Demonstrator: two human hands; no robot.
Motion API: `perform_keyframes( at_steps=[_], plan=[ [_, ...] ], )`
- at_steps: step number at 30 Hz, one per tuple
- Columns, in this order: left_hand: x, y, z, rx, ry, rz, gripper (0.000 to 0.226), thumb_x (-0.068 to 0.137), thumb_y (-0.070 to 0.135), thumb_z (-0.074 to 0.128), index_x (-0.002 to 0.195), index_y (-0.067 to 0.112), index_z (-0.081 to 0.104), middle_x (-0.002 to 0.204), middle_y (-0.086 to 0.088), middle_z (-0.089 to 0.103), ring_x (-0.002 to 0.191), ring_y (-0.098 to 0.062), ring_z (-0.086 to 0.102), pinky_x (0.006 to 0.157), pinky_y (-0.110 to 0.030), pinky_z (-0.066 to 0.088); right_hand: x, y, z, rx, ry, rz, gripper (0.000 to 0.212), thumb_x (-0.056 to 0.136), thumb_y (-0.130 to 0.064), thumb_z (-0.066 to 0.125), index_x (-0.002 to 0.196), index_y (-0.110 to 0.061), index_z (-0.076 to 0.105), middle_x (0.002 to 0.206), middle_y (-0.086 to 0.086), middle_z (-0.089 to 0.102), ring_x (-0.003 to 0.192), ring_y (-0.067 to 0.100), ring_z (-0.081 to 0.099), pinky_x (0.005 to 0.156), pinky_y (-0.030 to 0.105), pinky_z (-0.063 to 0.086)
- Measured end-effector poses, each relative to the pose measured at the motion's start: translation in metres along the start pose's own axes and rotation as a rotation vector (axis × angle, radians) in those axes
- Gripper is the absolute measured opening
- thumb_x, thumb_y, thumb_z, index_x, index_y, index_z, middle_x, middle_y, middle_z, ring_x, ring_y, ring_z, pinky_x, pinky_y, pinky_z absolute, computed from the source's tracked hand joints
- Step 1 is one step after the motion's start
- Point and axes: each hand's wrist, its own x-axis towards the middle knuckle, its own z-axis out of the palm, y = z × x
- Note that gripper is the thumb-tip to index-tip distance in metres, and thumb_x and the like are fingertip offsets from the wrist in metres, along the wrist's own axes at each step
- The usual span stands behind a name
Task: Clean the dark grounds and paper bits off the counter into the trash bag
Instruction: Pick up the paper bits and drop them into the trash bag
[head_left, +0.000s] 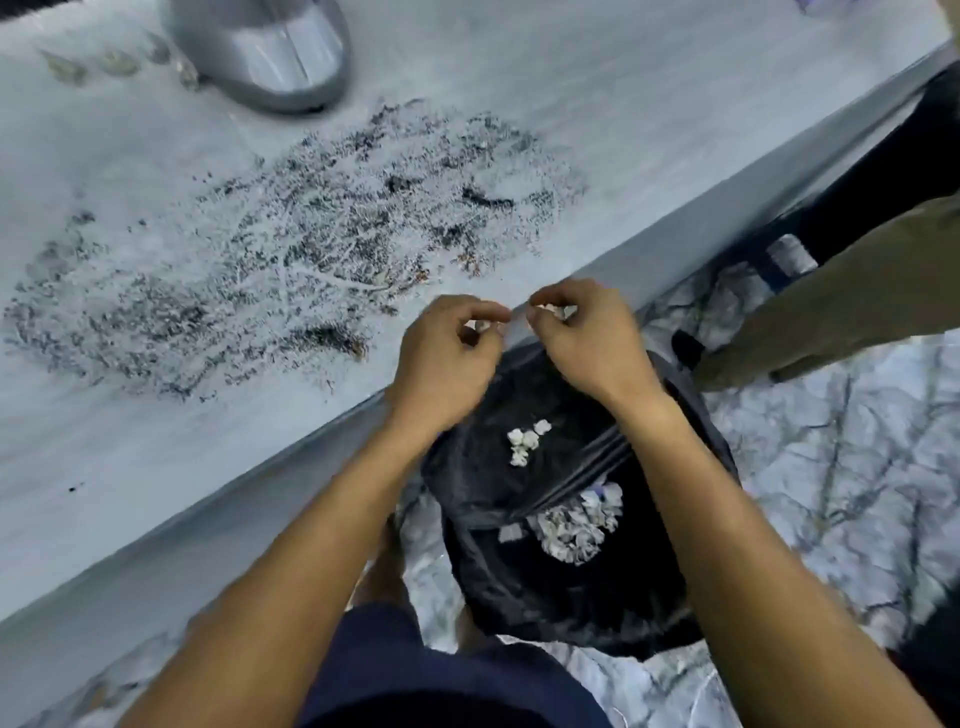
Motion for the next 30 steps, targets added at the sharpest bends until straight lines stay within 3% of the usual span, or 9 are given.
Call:
perform_keyframes(
  at_steps=[3, 8, 12, 15, 19, 23, 28, 30],
  plan=[
    [-0.036, -0.024, 0.05, 0.026, -0.056, -0.046, 0.019, 0.087, 0.019, 0.063, 0.101, 0.026, 0.075, 0.1, 0.013, 0.069, 0.085, -0.001, 0.063, 0.078, -0.02, 0.05, -0.028, 0.051, 0.003, -0.059, -0.059, 0.036, 0.017, 0.087, -0.019, 0.065, 0.101, -0.017, 0.075, 0.099, -0.004, 0.074, 0.083, -0.007, 0.058, 0.065, -0.006, 0.031],
    [-0.072, -0.065, 0.096, 0.067, -0.096, -0.211, 0.021, 0.085, 0.022, 0.063, 0.101, 0.03, 0.073, 0.102, 0.013, 0.066, 0.079, -0.001, 0.06, 0.075, -0.022, 0.049, -0.059, 0.101, 0.017, -0.1, -0.174, 0.073, 0.024, 0.09, -0.024, 0.067, 0.11, -0.012, 0.073, 0.106, 0.001, 0.067, 0.094, 0.008, 0.06, 0.077, 0.009, 0.036],
    [-0.089, -0.082, 0.104, 0.146, -0.096, -0.294, 0.022, 0.085, 0.025, 0.07, 0.105, 0.031, 0.073, 0.108, 0.015, 0.064, 0.098, -0.002, 0.058, 0.077, -0.012, 0.036, -0.069, 0.124, 0.036, -0.173, -0.291, 0.067, 0.038, 0.093, -0.043, 0.061, 0.122, -0.018, 0.067, 0.115, 0.0, 0.062, 0.104, 0.016, 0.062, 0.09, 0.032, 0.05],
    [-0.092, -0.089, 0.103, 0.139, -0.082, -0.323, 0.022, 0.084, 0.028, 0.073, 0.105, 0.033, 0.073, 0.105, 0.016, 0.064, 0.097, -0.003, 0.058, 0.081, -0.015, 0.039, -0.07, 0.126, 0.042, -0.208, -0.301, 0.067, 0.034, 0.094, -0.042, 0.057, 0.122, -0.024, 0.066, 0.117, -0.003, 0.063, 0.108, 0.017, 0.062, 0.094, 0.041, 0.051],
    [-0.093, -0.085, 0.092, 0.084, -0.034, -0.322, 0.02, 0.082, 0.037, 0.069, 0.102, 0.038, 0.071, 0.105, 0.019, 0.069, 0.095, -0.002, 0.064, 0.086, -0.031, 0.053, -0.067, 0.114, 0.041, -0.198, -0.29, 0.025, 0.027, 0.092, -0.037, 0.058, 0.116, -0.029, 0.067, 0.113, -0.008, 0.064, 0.102, 0.012, 0.063, 0.091, 0.041, 0.053],
    [-0.082, -0.051, 0.057, 0.006, 0.058, -0.222, 0.016, 0.085, 0.034, 0.068, 0.101, 0.034, 0.072, 0.096, 0.021, 0.071, 0.081, 0.0, 0.066, 0.078, -0.025, 0.054, -0.056, 0.071, 0.033, -0.072, -0.229, -0.063, 0.024, 0.092, -0.035, 0.059, 0.114, -0.028, 0.068, 0.112, -0.01, 0.068, 0.1, 0.008, 0.064, 0.09, 0.035, 0.054],
    [-0.053, -0.001, -0.023, 0.0, 0.159, -0.102, 0.013, 0.09, 0.035, 0.063, 0.1, 0.033, 0.072, 0.094, 0.025, 0.07, 0.078, 0.002, 0.065, 0.07, -0.021, 0.052, -0.031, -0.016, 0.024, 0.097, -0.17, -0.204, 0.026, 0.094, -0.033, 0.06, 0.117, -0.025, 0.068, 0.111, -0.013, 0.068, 0.086, -0.003, 0.059, 0.074, 0.006, 0.044],
    [-0.037, 0.009, -0.062, 0.014, 0.203, -0.06, 0.015, 0.092, 0.036, 0.062, 0.102, 0.032, 0.071, 0.097, 0.024, 0.07, 0.082, 0.002, 0.064, 0.072, -0.023, 0.054, -0.016, -0.053, 0.024, 0.142, -0.141, -0.256, 0.025, 0.094, -0.033, 0.061, 0.117, -0.026, 0.068, 0.109, -0.013, 0.068, 0.084, -0.004, 0.059, 0.075, 0.012, 0.046]
  ],
)
